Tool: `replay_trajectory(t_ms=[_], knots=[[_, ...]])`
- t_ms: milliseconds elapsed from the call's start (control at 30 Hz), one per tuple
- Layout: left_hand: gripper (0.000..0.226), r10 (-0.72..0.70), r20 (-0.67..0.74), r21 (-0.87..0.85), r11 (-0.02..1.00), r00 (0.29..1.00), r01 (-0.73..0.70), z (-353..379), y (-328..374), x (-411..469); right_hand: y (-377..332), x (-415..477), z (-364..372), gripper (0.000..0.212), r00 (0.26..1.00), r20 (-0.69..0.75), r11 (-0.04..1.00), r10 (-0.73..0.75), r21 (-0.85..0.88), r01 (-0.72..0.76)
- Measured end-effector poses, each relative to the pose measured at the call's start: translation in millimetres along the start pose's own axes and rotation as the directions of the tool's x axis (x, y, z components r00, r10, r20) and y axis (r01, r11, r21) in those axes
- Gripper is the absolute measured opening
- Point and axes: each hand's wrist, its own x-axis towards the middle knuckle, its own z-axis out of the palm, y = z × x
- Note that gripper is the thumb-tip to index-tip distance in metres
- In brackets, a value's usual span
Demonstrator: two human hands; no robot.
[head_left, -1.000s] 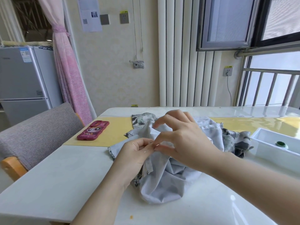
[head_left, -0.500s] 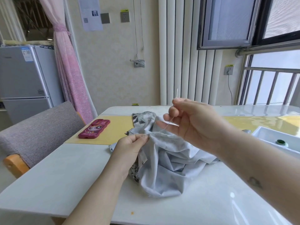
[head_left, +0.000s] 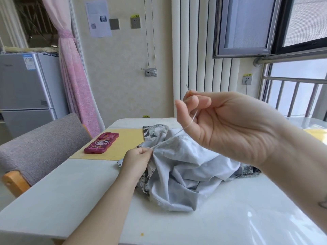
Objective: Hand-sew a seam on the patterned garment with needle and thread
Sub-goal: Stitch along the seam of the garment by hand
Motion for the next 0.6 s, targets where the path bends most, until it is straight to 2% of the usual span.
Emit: replay_trajectory(t_ms=[167,267,367,433,500,600], knots=[[0.031,-0.001,-0.018,0.074,0.997,1.0,0.002,-1.6,-7.9,11.3,5.2,-0.5,-0.5,0.011,1.0,-0.019,0.999,0.019,-0.028,-0.019],[0.026,0.027,-0.008,0.1,0.995,1.0,-0.026,-1.3,-5.0,10.5,5.0,4.5,-7.3,0.02,0.999,-0.048,0.997,-0.014,-0.073,0.011],[0.021,0.149,0.011,0.115,0.982,0.989,-0.149,-1.8,4.1,-0.3,3.3,18.2,-22.8,0.019,0.994,-0.079,0.961,-0.082,-0.27,0.058],[0.017,0.264,0.03,0.05,0.963,0.964,-0.265,-3.1,10.9,-12.0,0.6,29.8,-40.2,0.013,0.981,-0.108,0.839,-0.164,-0.538,0.081],[0.016,0.362,0.041,-0.022,0.932,0.931,-0.361,-5.8,16.9,-23.7,-2.5,38.4,-57.0,0.01,0.962,-0.146,0.637,-0.23,-0.77,0.036],[0.015,0.442,0.051,-0.006,0.897,0.896,-0.442,-10.2,24.8,-36.2,-2.3,42.6,-71.1,0.011,0.961,-0.205,0.375,-0.185,-0.919,-0.123]])
